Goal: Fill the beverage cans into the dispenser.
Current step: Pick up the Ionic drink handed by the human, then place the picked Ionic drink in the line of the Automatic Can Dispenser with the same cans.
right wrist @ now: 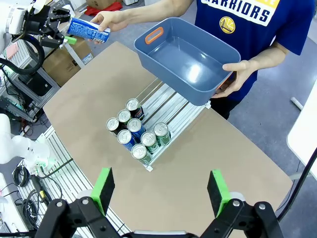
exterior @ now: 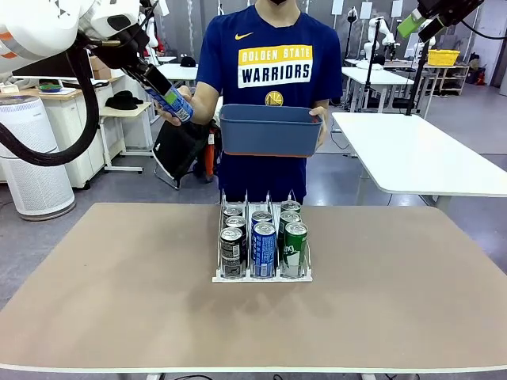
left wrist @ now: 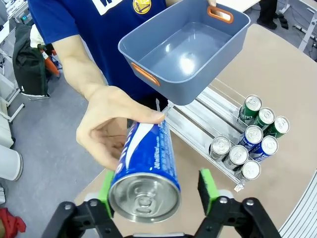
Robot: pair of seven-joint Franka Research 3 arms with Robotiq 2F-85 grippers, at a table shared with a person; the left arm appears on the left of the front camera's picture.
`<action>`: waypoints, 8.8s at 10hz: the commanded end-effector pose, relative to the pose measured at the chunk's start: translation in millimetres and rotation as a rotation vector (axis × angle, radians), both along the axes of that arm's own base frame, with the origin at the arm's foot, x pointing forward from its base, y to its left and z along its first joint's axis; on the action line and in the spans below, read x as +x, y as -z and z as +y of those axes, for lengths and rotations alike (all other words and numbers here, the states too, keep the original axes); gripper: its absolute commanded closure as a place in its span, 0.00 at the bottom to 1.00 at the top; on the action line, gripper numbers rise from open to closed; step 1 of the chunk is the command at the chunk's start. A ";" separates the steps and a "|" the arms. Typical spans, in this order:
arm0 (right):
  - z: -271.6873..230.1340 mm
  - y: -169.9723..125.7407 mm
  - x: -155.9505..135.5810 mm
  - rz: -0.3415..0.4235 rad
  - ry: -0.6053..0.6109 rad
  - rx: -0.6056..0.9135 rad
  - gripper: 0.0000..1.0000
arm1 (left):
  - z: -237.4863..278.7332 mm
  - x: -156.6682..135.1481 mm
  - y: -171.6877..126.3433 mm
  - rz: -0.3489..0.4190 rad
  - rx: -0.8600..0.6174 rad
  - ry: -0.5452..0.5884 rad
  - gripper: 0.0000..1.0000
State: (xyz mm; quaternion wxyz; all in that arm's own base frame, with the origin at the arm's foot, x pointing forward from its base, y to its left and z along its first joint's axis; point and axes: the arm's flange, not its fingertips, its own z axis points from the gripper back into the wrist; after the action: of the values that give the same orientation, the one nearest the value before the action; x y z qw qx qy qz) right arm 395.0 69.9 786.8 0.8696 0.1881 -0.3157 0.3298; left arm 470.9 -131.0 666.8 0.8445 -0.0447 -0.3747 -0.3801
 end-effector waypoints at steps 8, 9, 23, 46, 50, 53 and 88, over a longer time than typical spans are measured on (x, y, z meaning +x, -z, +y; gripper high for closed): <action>0.1 2.1 -3.1 0.003 -0.005 0.003 0.00 | 6.1 3.6 0.9 -0.062 -0.011 -0.024 1.00; 0.1 2.1 -3.1 0.003 -0.005 0.003 0.00 | 7.2 3.1 -0.1 -0.065 -0.001 -0.027 1.00; 0.1 2.1 -3.1 0.003 -0.005 0.003 0.00 | 3.0 3.6 -3.5 -0.041 0.002 -0.023 0.94; 0.1 2.1 -3.1 0.003 -0.005 0.003 0.00 | -51.0 -31.1 -12.5 0.187 0.046 -0.083 0.42; 0.1 2.1 -3.1 0.003 -0.005 0.003 0.00 | -108.5 -61.6 2.5 0.333 0.035 -0.070 0.42; 0.1 2.1 -3.1 0.003 -0.005 0.003 0.00 | -103.9 -61.0 7.8 0.304 0.064 -0.062 0.42; 0.1 2.1 -3.1 0.003 -0.005 0.003 0.00 | -285.1 -160.5 201.3 0.460 0.136 -0.325 0.42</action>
State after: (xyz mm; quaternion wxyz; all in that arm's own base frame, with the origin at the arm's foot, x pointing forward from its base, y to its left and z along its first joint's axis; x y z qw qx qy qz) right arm 394.8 70.1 787.0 0.8696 0.1878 -0.3159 0.3299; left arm 313.4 -410.7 456.6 0.9593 -0.0150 -0.1196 -0.2553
